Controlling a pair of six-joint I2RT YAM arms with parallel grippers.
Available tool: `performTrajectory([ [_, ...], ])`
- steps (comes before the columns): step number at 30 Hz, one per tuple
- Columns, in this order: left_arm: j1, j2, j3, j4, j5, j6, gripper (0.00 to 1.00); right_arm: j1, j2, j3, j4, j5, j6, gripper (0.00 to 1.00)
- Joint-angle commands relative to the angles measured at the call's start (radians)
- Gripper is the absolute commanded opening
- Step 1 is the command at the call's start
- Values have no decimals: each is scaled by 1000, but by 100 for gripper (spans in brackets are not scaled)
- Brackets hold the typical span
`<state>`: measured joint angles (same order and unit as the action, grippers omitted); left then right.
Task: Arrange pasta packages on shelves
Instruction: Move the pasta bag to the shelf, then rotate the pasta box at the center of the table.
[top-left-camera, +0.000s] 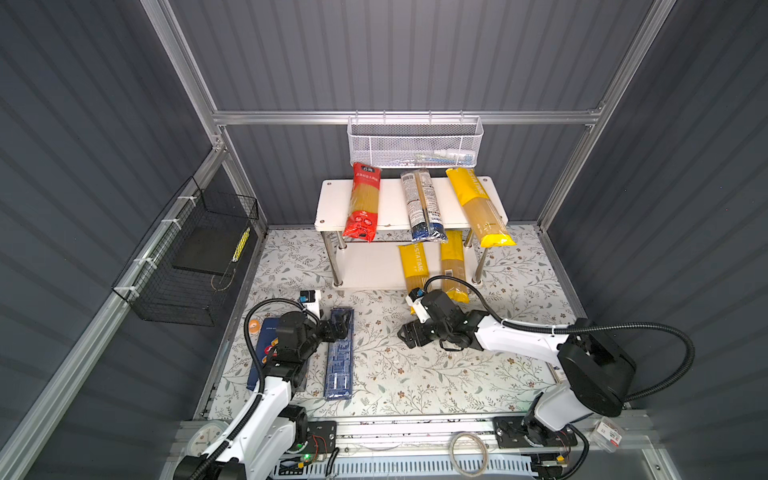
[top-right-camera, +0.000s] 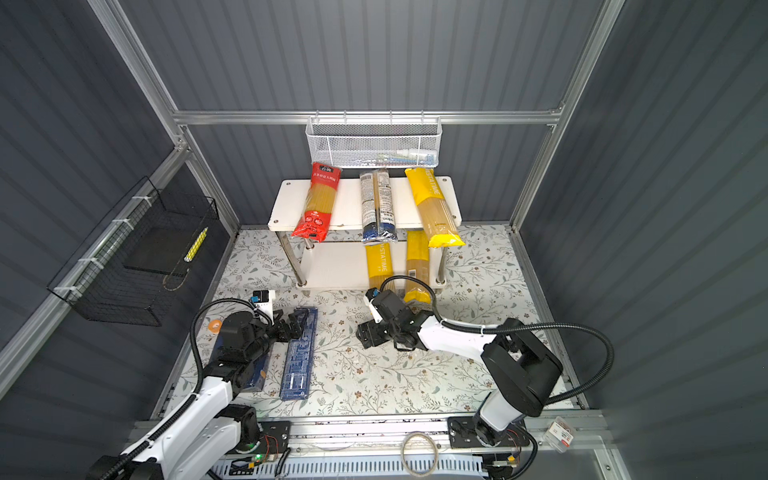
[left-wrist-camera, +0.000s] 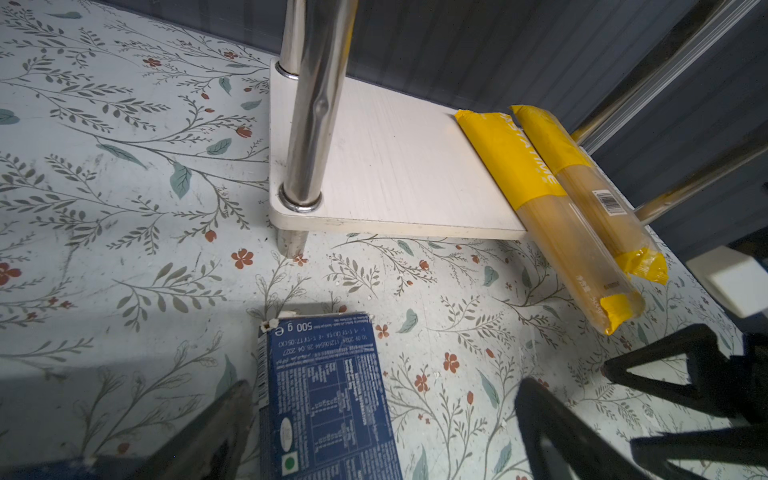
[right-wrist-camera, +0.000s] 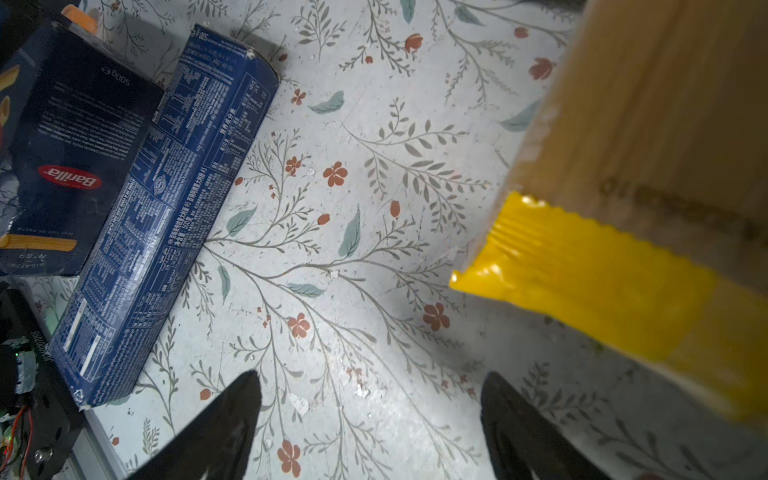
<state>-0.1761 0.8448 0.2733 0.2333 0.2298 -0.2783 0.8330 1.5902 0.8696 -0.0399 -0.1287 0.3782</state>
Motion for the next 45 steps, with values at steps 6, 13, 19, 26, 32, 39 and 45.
performTrajectory([
  [6,-2,5,4,17,18,3,99,3,56,69,71,32,-56,84],
  [13,-3,5,4,16,17,3,99,0,117,109,83,49,-62,85],
  [19,-2,4,3,16,16,4,99,-12,151,156,71,66,-83,85],
  [26,-3,-2,2,14,14,1,99,-45,155,170,81,73,-80,85],
  [32,-2,-4,4,5,14,1,99,-44,142,179,64,39,-102,85],
  [39,-2,26,82,-138,-36,-14,99,35,79,193,-45,87,-153,87],
  [45,-7,100,220,-371,-44,-146,99,81,-59,110,-39,98,-110,88],
])
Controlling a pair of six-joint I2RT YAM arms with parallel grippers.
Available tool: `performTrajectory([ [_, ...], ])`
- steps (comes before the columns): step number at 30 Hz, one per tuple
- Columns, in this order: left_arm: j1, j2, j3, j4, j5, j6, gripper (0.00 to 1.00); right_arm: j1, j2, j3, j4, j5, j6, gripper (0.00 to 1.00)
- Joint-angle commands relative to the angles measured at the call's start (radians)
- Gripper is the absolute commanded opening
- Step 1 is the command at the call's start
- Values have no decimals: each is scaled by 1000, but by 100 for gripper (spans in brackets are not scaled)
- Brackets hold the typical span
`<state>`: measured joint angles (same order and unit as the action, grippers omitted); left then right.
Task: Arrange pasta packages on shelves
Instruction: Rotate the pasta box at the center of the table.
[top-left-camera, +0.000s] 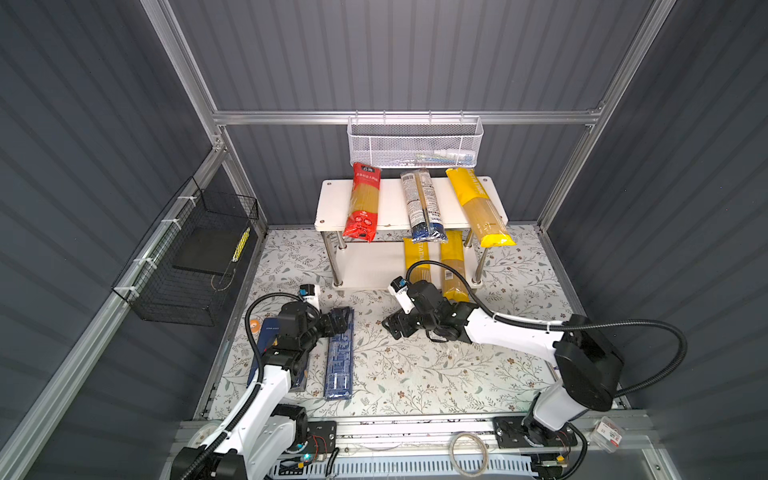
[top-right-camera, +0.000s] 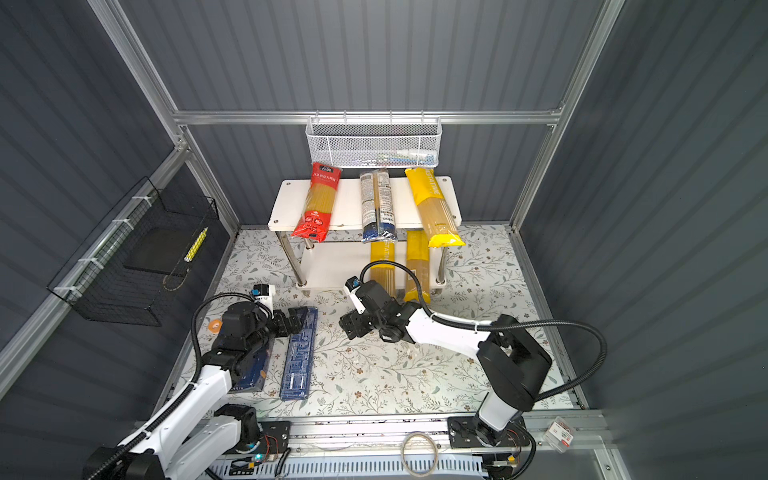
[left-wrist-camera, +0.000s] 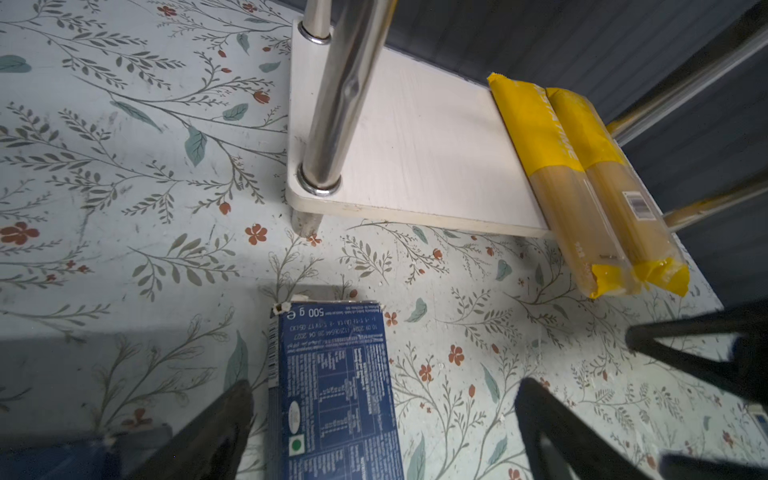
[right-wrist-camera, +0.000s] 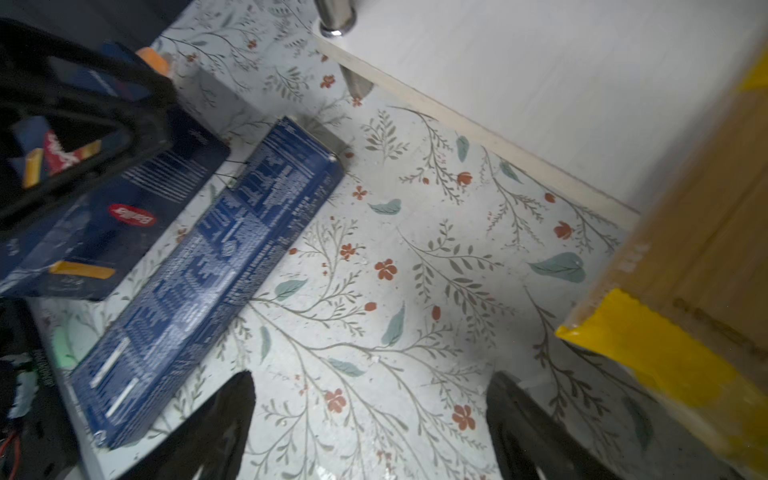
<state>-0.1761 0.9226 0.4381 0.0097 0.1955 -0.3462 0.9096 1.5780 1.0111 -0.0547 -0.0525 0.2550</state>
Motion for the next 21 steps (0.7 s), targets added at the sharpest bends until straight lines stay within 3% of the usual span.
performTrajectory([
  [1,-12,36,72,-179,-7,-101,99,6,-72,-48,-24,24,20,89],
  [5,-68,74,113,-296,-29,-166,99,9,-163,-118,-11,26,46,90],
  [9,-178,77,154,-448,-153,-203,99,9,-241,-185,-5,39,62,91],
  [15,-184,48,150,-592,-264,-235,99,11,-319,-273,22,41,85,91],
  [21,-206,114,137,-573,-278,-271,99,10,-385,-332,20,52,95,92],
])
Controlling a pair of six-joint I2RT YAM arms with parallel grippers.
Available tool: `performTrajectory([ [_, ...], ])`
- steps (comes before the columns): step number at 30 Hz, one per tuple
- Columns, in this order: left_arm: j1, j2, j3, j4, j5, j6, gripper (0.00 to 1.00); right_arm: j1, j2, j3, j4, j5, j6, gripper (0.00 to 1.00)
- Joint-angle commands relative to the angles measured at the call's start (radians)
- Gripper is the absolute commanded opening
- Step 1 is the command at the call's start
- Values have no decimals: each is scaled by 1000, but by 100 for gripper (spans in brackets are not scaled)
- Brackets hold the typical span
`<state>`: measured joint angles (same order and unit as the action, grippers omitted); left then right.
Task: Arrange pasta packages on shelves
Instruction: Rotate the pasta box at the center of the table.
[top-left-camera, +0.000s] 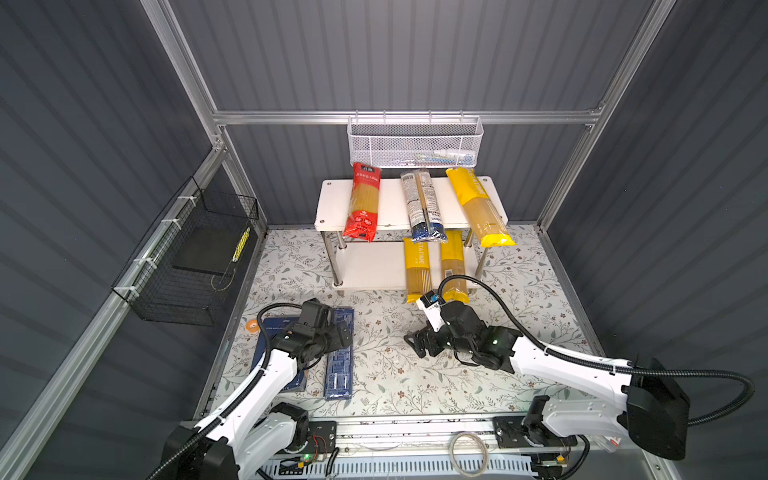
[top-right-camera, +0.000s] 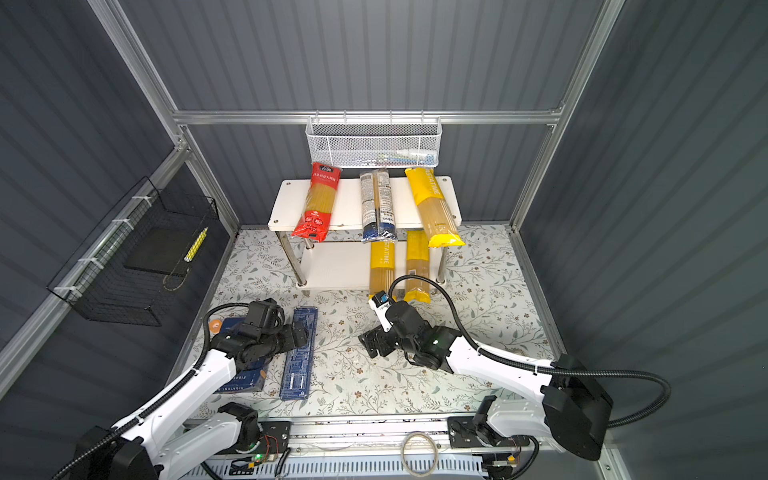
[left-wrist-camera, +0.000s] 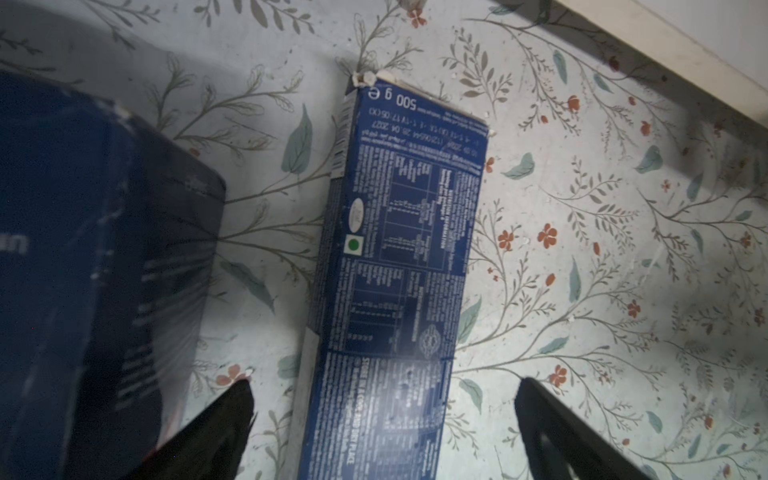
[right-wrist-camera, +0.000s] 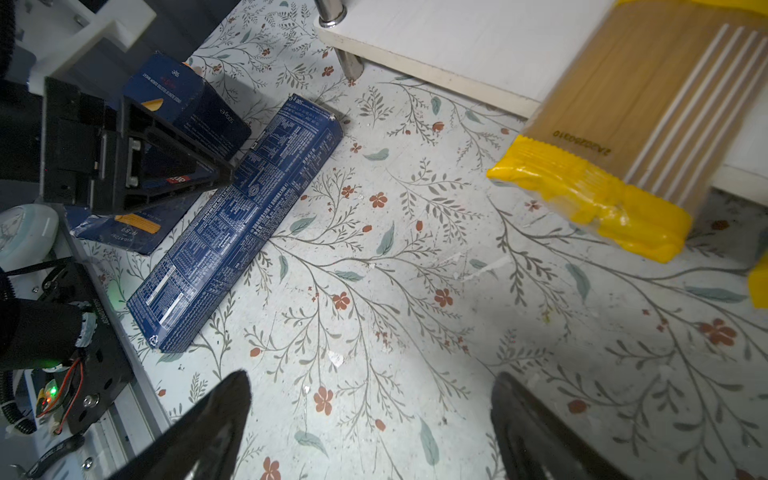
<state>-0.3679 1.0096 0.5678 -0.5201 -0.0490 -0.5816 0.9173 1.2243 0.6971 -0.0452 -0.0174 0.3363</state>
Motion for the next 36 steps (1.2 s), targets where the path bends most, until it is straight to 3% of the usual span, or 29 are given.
performTrajectory([
  [1,-21,35,3,-38,-41,-40,99,3,-45,-27,10,21,18,92],
  [11,-58,80,-74,86,25,-106,99,3,-133,-82,3,54,44,93],
  [24,-173,71,-141,160,63,-234,99,1,-123,-72,5,65,51,95],
  [30,-284,170,-102,281,29,-252,99,0,-66,-46,-35,1,48,96],
  [36,-463,284,-29,356,-55,-305,99,-12,-73,-24,-113,-43,25,99],
])
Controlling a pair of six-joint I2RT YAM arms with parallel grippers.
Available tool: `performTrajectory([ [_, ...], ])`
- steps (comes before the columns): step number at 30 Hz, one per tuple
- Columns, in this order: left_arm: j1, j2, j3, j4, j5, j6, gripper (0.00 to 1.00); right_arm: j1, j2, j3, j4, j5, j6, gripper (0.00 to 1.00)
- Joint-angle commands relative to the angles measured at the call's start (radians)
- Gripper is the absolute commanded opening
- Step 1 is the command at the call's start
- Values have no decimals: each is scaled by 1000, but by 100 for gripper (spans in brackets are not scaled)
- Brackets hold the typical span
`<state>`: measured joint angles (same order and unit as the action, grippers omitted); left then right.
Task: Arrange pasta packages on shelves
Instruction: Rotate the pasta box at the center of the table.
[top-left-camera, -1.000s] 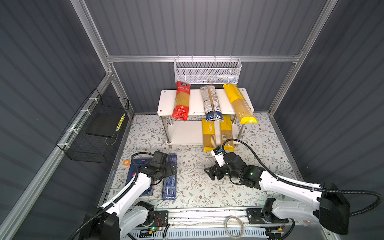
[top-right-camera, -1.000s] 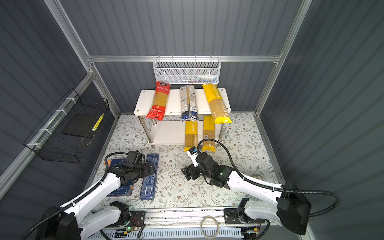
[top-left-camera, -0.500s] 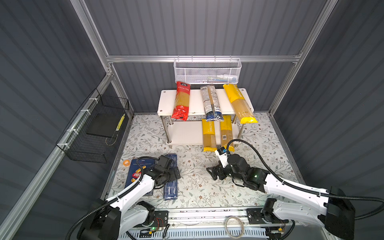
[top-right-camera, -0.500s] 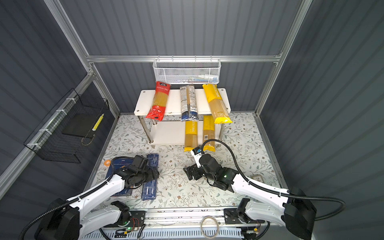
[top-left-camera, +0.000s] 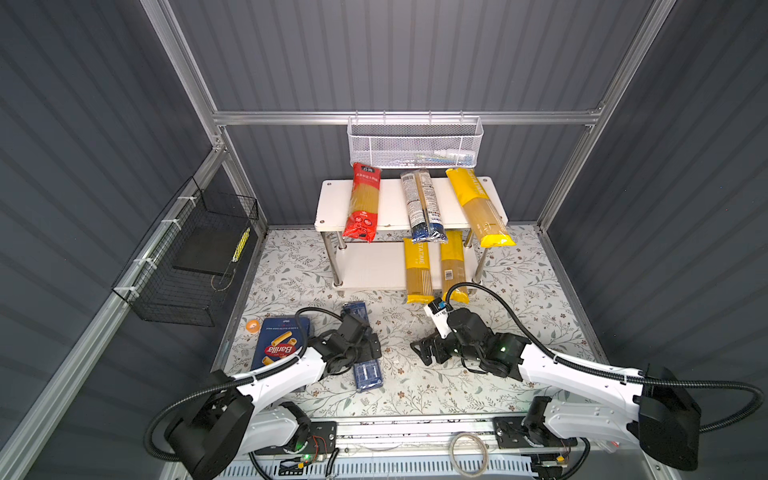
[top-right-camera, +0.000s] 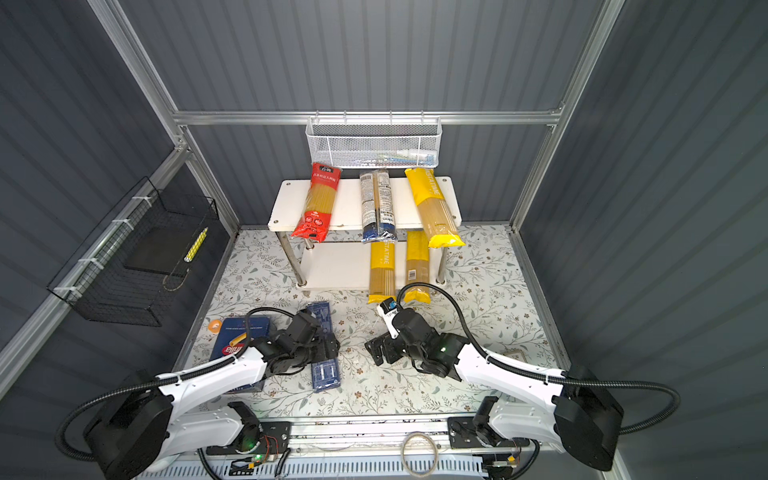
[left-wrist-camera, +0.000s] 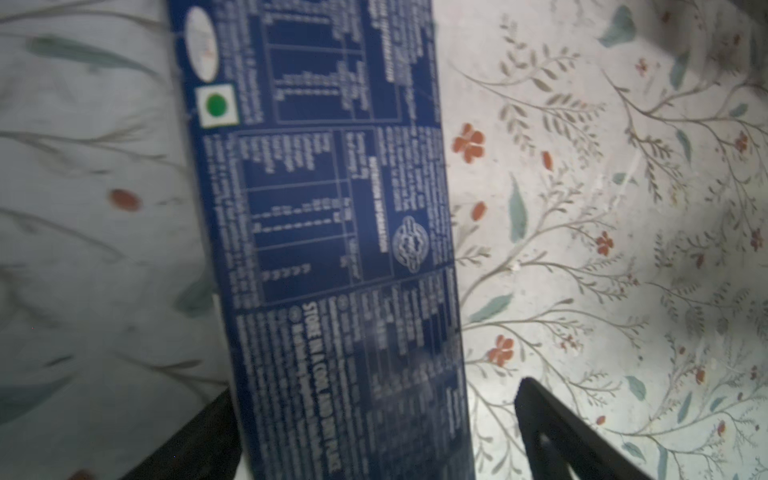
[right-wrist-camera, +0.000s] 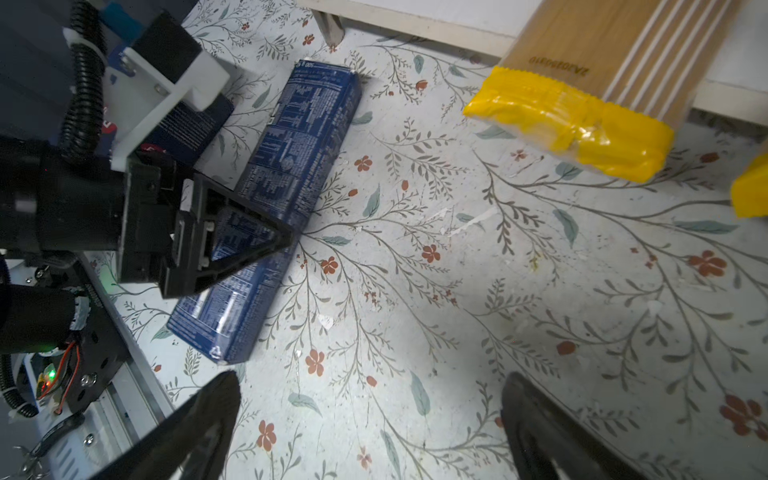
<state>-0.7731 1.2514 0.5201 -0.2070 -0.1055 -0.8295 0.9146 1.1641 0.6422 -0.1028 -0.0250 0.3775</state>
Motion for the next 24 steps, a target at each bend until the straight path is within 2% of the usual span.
performTrajectory([
  [1,-74,60,20,66,6,-75,99,-12,-15,34,-72,-42,-18,99],
  [4,-133,121,37,119,17,-101,99,-19,-18,52,-126,-61,-20,99],
  [7,-159,168,91,59,-2,-80,99,-17,-14,74,-171,-72,0,99],
  [12,-150,26,149,-143,-157,-10,99,16,34,134,-259,-57,44,99],
  [14,-114,-32,175,-201,-167,37,99,47,71,163,-281,-38,44,99],
  [17,4,-82,186,-236,-104,114,99,73,141,203,-311,-35,24,99],
  [24,210,-137,151,-127,-50,226,99,140,346,379,-389,30,-44,99],
])
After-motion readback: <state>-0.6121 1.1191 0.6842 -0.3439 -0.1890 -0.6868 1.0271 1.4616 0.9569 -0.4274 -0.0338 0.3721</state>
